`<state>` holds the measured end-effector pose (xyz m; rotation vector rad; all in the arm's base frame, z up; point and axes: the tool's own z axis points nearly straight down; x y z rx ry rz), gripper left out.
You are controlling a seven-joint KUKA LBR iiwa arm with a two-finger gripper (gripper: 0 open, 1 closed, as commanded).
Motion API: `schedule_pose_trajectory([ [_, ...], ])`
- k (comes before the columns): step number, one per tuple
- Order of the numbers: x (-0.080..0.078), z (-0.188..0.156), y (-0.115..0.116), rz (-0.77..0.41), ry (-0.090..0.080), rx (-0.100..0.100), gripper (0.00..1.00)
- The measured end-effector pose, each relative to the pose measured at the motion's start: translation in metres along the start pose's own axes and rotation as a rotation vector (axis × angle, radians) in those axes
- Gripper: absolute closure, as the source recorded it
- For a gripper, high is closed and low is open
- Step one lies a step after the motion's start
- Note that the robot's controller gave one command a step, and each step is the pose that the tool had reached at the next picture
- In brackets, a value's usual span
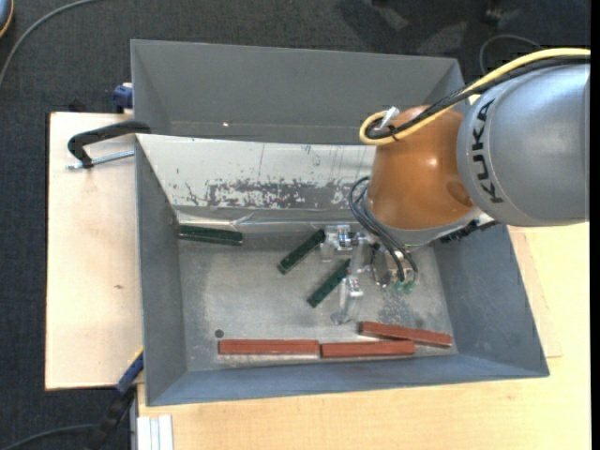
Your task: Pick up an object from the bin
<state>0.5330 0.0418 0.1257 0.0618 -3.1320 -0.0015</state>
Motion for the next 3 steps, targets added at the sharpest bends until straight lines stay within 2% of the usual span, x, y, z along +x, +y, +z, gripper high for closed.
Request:
schedule_pose_trajectory([
  [1, -0.022, 0.054, -0.006, -0.383, -0.014, 0.002, 0.0],
  [2, -0.021, 0.055, -0.006, -0.381, -0.012, 0.002, 1.0],
  [3, -0.022, -0.064, 0.021, -0.493, -0.024, 0.004, 1.0],
])
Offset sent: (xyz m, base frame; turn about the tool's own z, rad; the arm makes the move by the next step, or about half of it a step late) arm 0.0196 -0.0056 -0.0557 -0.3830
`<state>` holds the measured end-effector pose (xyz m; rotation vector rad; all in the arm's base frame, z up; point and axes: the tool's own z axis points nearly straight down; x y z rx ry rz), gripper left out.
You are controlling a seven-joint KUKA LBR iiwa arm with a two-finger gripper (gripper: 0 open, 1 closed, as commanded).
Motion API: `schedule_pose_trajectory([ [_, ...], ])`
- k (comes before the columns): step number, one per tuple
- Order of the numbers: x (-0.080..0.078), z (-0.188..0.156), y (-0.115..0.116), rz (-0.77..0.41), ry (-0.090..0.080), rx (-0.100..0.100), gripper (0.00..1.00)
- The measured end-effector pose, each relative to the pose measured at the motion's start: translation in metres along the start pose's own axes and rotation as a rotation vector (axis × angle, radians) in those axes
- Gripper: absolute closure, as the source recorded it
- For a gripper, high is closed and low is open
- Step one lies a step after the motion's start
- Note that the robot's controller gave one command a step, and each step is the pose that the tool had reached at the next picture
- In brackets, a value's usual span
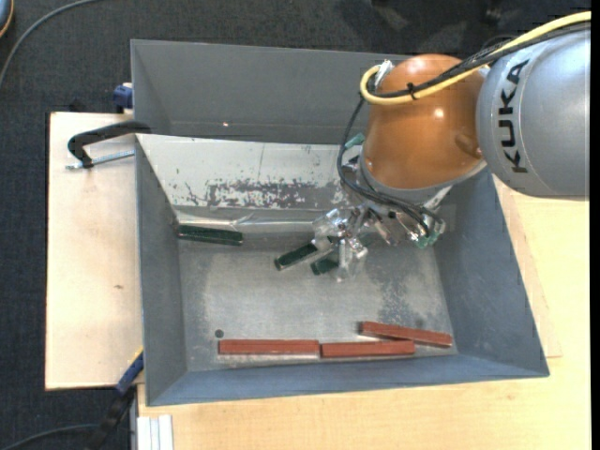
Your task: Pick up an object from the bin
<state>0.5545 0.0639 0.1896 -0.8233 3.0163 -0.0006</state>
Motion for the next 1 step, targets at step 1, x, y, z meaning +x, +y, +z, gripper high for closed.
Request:
schedule_pose_trajectory([
  [1, -0.0437, -0.0633, -0.0119, -0.299, 0.001, -0.001, 1.0],
])
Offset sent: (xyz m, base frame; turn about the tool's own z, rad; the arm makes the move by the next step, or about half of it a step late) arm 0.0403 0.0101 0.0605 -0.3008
